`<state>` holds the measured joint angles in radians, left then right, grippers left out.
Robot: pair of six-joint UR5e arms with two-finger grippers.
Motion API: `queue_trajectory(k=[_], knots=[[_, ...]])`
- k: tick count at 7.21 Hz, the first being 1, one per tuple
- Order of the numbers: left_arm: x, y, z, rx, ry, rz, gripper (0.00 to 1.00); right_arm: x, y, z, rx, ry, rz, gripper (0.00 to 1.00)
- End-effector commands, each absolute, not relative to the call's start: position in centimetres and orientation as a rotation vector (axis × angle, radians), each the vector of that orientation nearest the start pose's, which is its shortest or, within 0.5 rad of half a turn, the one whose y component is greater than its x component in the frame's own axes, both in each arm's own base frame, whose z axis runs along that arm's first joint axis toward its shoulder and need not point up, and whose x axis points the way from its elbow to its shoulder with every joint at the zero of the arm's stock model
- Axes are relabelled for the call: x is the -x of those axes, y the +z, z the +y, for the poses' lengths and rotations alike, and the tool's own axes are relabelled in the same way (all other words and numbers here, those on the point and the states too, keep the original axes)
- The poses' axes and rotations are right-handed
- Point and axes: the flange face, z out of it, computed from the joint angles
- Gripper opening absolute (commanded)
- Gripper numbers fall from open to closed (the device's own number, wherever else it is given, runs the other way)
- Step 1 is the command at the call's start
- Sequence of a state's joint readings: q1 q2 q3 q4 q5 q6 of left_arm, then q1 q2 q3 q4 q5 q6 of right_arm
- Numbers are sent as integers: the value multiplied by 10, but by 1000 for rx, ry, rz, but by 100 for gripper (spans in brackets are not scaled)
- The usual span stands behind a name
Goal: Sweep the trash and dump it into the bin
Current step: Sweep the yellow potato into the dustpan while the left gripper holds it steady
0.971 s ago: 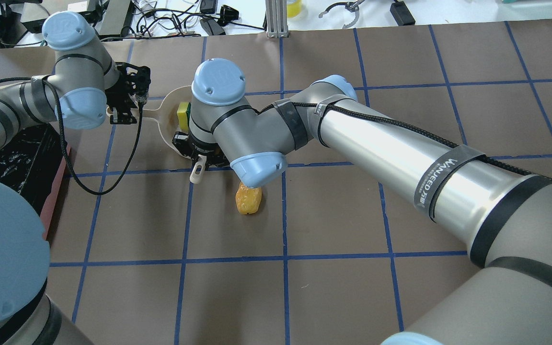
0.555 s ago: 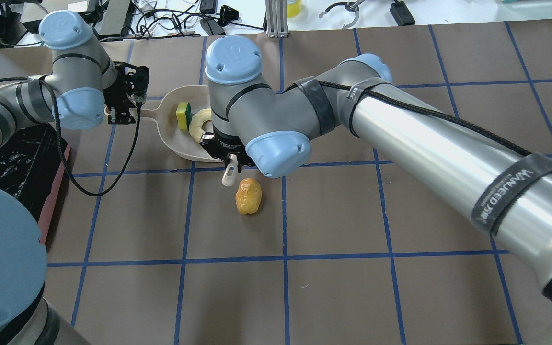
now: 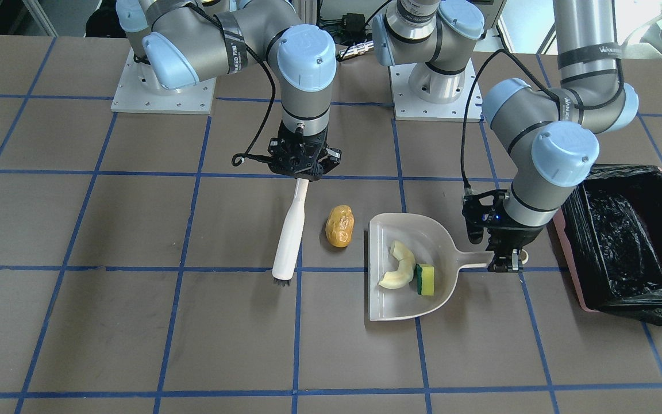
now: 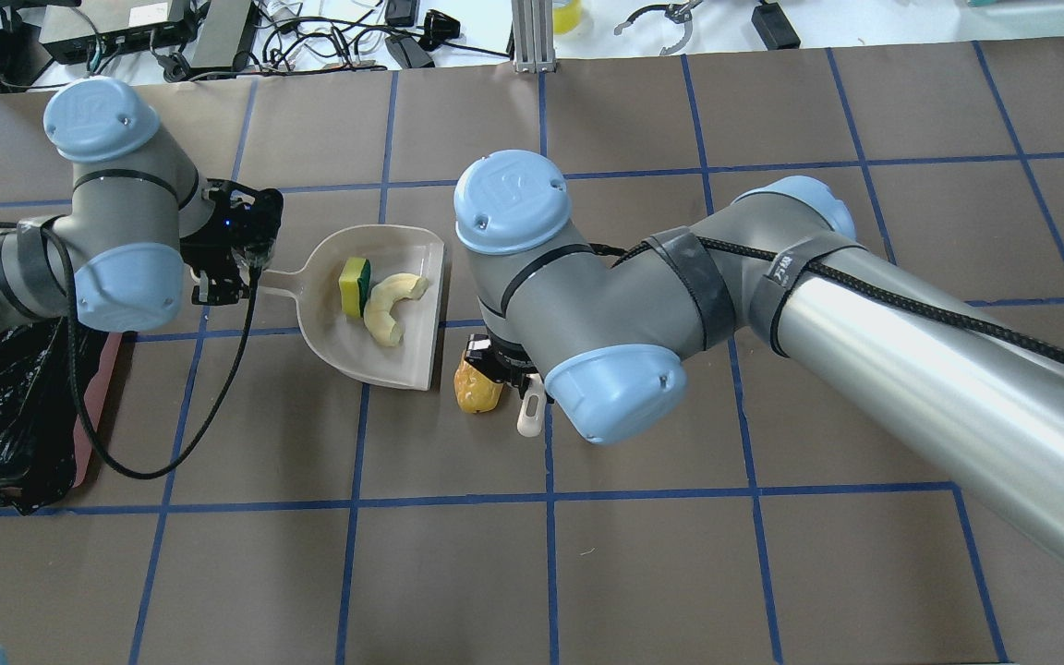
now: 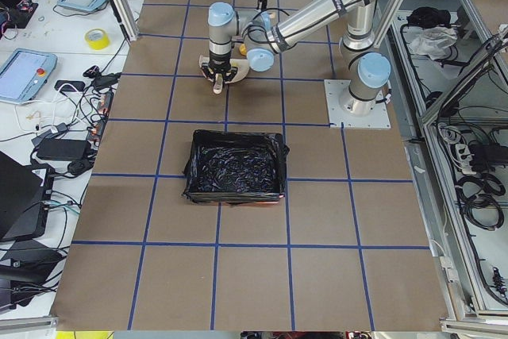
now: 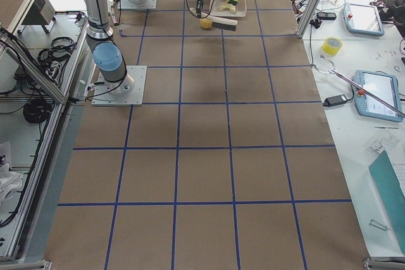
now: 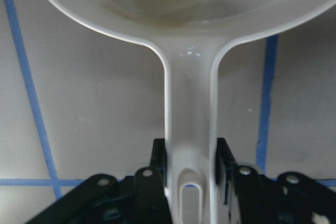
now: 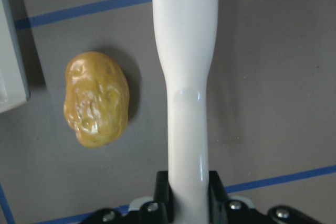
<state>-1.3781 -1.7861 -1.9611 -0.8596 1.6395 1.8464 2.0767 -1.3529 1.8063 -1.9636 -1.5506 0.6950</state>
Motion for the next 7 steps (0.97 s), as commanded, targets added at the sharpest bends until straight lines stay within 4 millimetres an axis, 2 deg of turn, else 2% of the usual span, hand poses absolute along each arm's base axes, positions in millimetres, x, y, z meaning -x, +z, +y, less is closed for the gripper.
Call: queue_trajectory(k=[1, 2, 5, 7], knots=[[33, 260, -485, 2426, -13, -2187, 0, -386, 293, -385, -348, 113, 3124, 0], [32, 259, -470, 2414, -21, -2192, 0, -403, 282, -365, -317, 104, 3120, 0], [26, 254, -454, 2403, -68, -2200, 0, -416, 248, -366, -306, 37, 3088, 0], [28, 248, -449, 2391, -80, -2194, 0, -429, 237, -371, -310, 5, 3066, 0]])
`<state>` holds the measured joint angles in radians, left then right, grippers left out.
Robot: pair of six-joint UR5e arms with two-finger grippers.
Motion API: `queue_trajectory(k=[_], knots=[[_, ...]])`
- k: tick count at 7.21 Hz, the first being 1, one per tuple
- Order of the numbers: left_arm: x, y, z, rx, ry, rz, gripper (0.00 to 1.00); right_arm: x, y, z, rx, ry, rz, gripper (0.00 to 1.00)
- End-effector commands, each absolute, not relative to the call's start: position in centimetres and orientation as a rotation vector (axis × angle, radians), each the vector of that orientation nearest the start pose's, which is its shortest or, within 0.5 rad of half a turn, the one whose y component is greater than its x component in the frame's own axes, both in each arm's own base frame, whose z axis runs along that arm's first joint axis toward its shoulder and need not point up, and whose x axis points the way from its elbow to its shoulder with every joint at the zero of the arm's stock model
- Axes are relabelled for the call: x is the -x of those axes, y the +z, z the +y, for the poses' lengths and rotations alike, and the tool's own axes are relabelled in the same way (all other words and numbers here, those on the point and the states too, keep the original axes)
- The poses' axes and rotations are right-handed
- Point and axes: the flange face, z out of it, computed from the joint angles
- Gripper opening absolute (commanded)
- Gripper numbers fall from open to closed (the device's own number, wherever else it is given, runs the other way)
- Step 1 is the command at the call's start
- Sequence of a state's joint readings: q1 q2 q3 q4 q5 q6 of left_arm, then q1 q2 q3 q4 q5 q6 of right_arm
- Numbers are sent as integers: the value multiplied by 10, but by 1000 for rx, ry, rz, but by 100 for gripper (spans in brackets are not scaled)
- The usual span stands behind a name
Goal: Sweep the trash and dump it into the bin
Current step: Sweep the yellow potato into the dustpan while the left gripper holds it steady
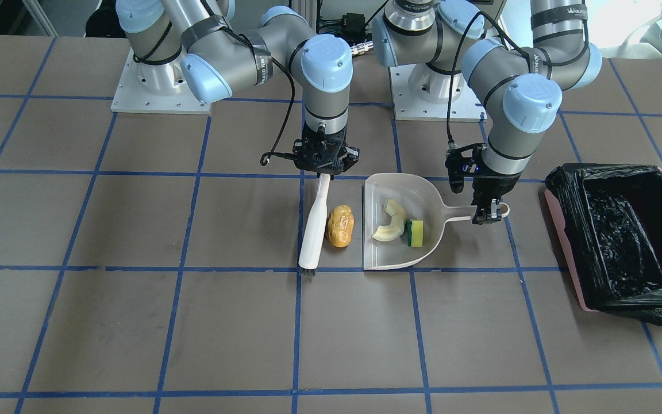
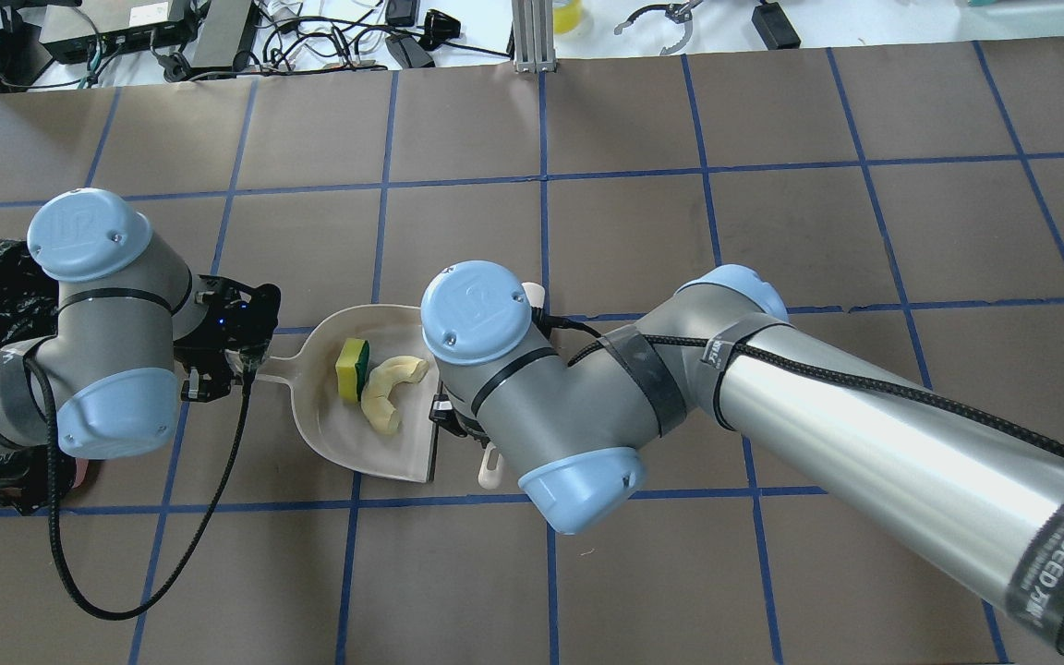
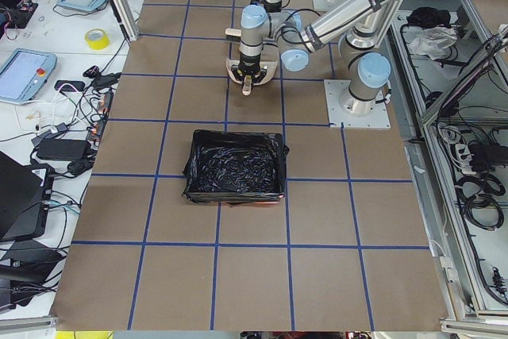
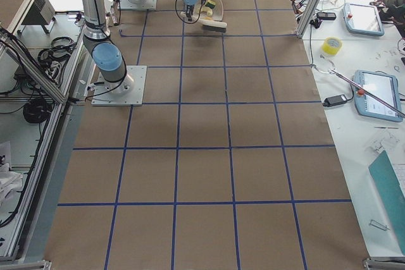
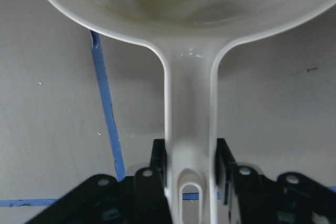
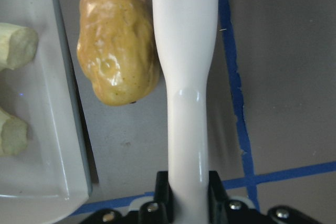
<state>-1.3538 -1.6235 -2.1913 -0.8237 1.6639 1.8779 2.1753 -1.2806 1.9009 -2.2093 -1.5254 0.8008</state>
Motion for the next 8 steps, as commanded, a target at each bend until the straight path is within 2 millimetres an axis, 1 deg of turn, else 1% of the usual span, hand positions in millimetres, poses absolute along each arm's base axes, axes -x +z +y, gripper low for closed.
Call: queue_trajectory(k=[1, 2, 3, 4, 5, 6, 7, 8], knots=[[28, 248, -449, 2392, -82, -2195, 0, -444, 233, -366, -323, 39, 2989, 0], [27, 250, -451, 2398, -87, -2198, 0, -457, 232, -360, -324, 59, 2934, 0], [27, 249, -451, 2395, -86, -2198, 0, -465, 235, -359, -349, 67, 2924, 0], [27, 251, -452, 2400, -85, -2200, 0, -480, 247, -355, -384, 58, 2896, 0], [27, 250, -452, 2397, -86, -2201, 0, -493, 254, -346, -394, 89, 2860, 0], [26, 252, -453, 2401, -83, -2202, 0, -496, 254, -341, -420, 97, 2855, 0], [27, 252, -454, 2402, -79, -2203, 0, -505, 259, -333, -484, 99, 2834, 0], [26, 252, -454, 2400, -79, -2204, 0, -517, 268, -329, -478, 86, 2815, 0]])
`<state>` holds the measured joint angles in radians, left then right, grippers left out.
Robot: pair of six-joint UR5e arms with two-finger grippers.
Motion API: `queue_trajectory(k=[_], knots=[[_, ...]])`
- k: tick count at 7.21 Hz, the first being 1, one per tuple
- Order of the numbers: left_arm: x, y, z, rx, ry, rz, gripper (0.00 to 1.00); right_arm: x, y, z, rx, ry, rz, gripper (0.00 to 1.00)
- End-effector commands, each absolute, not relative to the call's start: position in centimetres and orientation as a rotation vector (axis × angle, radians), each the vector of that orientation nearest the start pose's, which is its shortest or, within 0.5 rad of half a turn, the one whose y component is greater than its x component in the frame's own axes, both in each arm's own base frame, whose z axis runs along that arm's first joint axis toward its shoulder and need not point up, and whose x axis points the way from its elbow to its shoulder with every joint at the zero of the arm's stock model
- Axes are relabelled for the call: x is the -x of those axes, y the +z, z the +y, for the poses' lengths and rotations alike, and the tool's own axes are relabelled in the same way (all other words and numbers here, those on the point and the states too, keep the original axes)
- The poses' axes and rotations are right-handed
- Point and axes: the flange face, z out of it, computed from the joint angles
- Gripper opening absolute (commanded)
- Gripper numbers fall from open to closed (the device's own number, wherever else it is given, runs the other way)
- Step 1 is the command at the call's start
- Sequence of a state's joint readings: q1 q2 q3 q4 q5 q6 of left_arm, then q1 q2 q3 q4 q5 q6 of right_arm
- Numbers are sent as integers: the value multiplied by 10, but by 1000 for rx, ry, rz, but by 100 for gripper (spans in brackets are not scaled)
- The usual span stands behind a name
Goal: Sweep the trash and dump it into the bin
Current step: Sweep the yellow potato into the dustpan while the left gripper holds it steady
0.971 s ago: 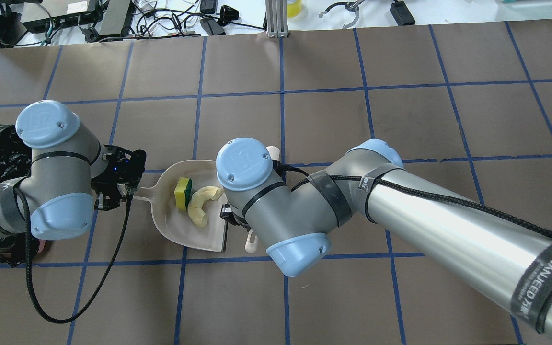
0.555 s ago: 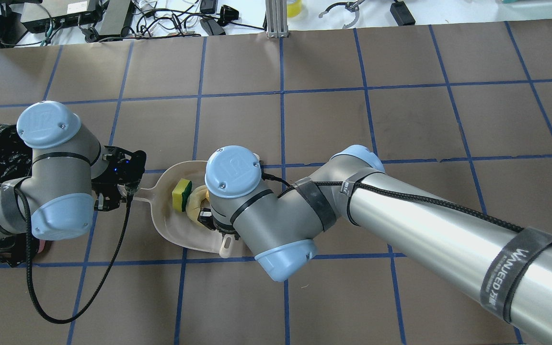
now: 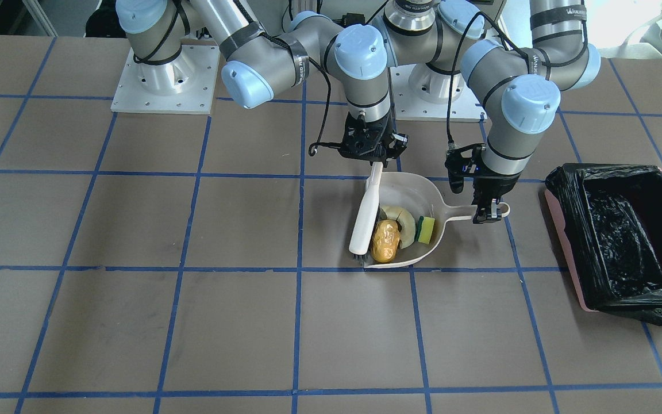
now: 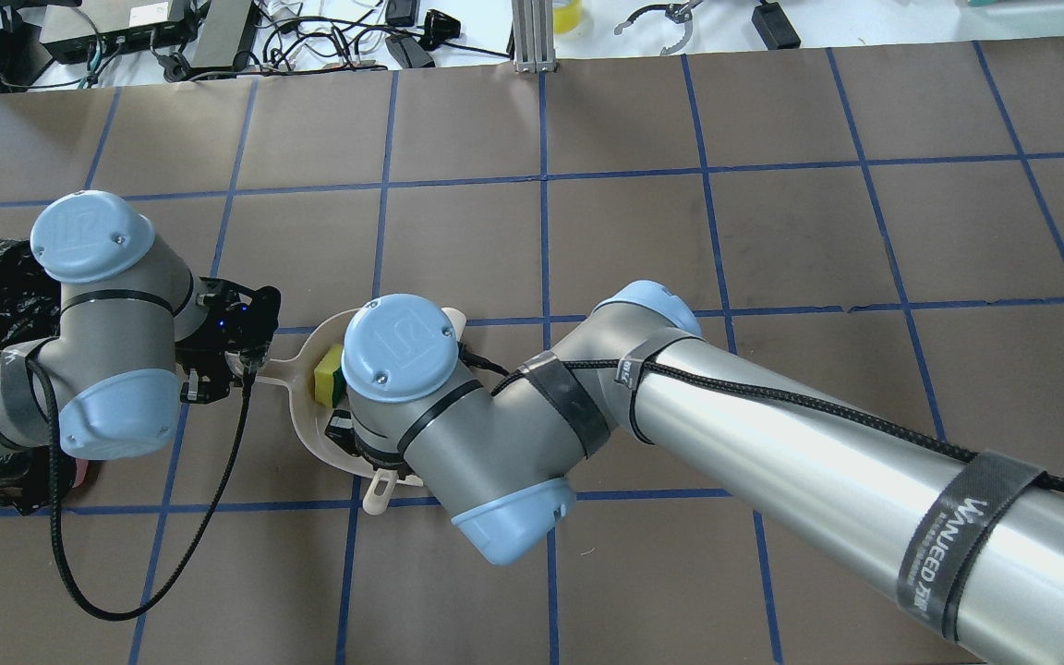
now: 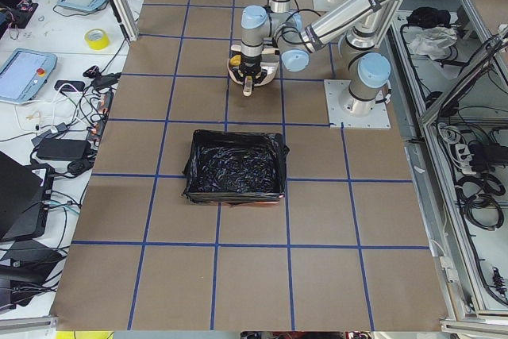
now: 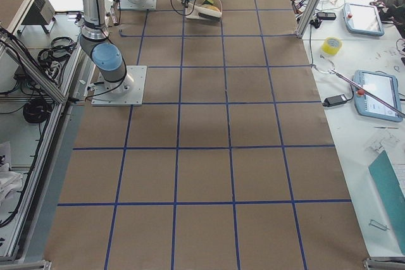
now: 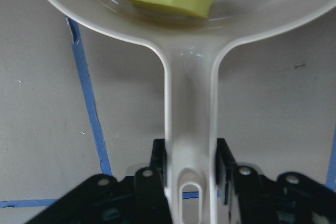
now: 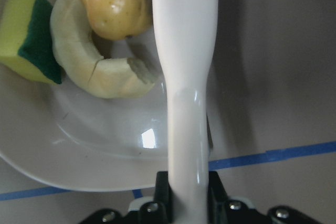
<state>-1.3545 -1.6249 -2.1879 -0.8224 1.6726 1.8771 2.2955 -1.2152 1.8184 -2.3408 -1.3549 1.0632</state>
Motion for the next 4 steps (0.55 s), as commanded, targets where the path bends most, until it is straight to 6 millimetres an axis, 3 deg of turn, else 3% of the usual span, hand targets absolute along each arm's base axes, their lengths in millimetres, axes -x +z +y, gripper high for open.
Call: queue_trajectory(k=[1, 3, 4], knots=[[26, 253, -454, 2400, -78, -2207, 0, -520, 267, -327, -495, 94, 2814, 0], [26, 252, -454, 2398, -77, -2206, 0, -530, 267, -312, -490, 133, 2801, 0], [26, 252, -454, 2397, -76, -2209, 0, -526, 265, -315, -457, 112, 2834, 0]])
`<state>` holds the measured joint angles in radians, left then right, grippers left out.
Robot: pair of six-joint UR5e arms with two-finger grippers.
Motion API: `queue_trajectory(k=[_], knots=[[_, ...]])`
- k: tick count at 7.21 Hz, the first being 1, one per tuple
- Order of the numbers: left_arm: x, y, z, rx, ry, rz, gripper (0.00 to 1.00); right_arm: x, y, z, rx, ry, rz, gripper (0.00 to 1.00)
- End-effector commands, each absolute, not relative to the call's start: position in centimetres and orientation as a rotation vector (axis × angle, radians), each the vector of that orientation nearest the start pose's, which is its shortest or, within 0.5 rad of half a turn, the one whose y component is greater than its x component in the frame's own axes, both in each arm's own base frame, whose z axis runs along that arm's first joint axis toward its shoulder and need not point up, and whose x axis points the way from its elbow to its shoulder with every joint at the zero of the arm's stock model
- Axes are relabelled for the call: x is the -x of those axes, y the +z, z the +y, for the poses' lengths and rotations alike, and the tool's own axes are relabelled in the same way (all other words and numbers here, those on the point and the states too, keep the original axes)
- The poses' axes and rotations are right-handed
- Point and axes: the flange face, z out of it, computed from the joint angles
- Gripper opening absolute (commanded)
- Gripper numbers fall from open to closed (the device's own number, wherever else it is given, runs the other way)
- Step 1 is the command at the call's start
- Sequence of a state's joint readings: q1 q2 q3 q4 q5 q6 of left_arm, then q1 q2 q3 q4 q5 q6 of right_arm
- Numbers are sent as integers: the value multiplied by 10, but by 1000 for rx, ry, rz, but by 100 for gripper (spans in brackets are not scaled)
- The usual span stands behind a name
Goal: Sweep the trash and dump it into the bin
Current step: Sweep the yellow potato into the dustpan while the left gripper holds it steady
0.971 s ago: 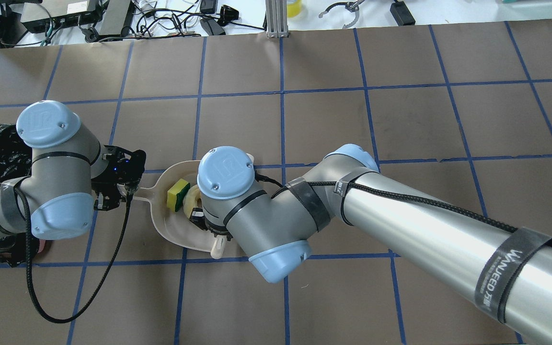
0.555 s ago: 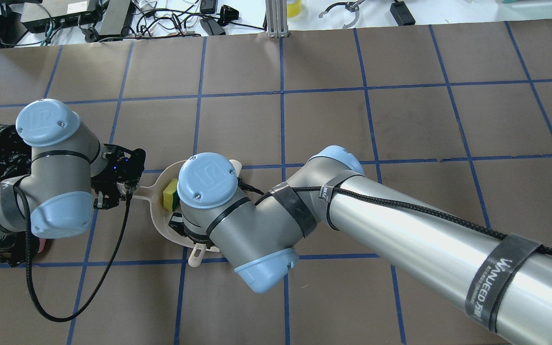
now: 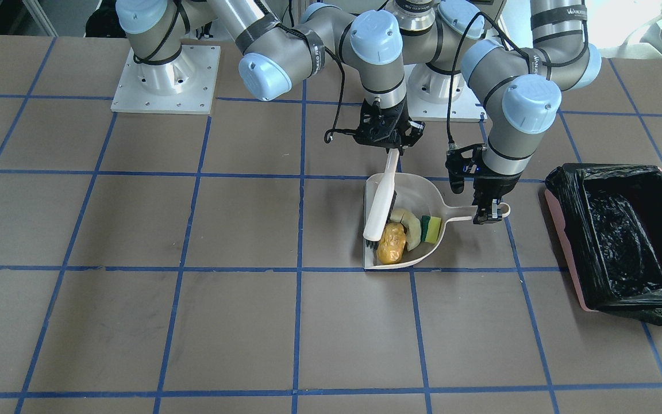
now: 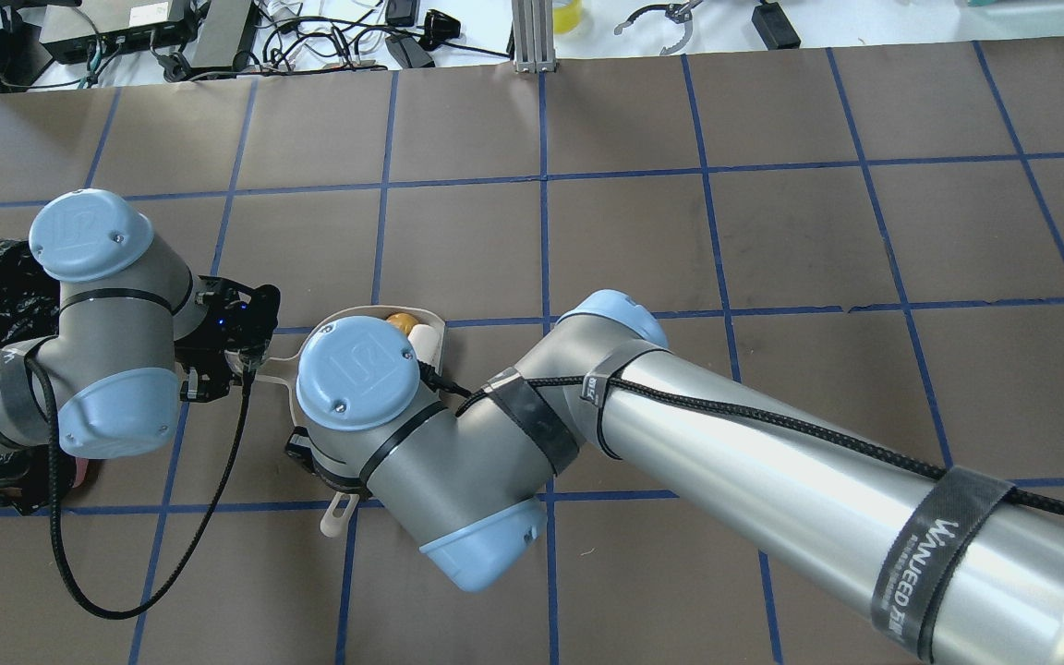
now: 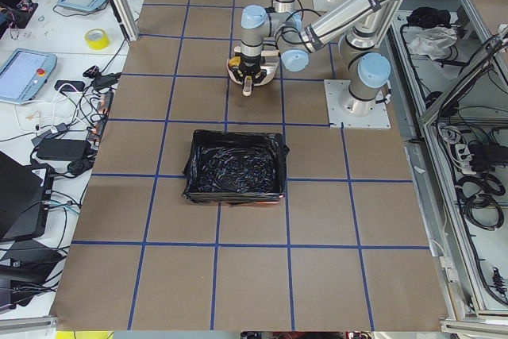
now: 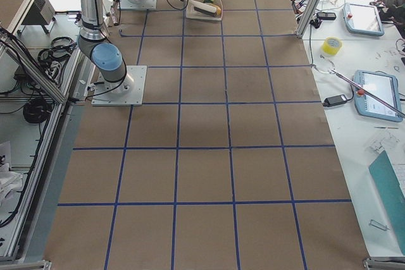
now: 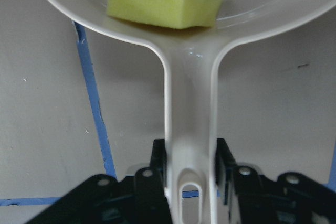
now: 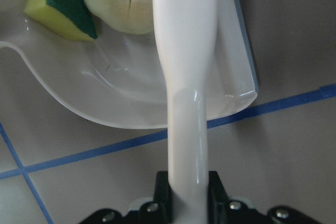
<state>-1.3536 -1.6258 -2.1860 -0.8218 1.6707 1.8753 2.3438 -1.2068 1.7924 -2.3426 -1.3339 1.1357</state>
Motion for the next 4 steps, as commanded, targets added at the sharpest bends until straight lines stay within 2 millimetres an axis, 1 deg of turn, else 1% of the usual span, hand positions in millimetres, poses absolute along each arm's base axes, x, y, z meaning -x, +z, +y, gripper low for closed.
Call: queue_trajectory(k=[1, 2, 3, 4], knots=[[26, 252, -454, 2399, -76, -2207, 0, -521, 259, -318, -393, 61, 2887, 0], [25, 254, -455, 2401, -71, -2213, 0, -509, 260, -330, -375, 11, 2943, 0], [25, 254, -455, 2402, -70, -2214, 0, -500, 260, -338, -308, -58, 3002, 0], [25, 254, -455, 2400, -67, -2215, 0, -489, 255, -346, -257, -85, 3063, 0]])
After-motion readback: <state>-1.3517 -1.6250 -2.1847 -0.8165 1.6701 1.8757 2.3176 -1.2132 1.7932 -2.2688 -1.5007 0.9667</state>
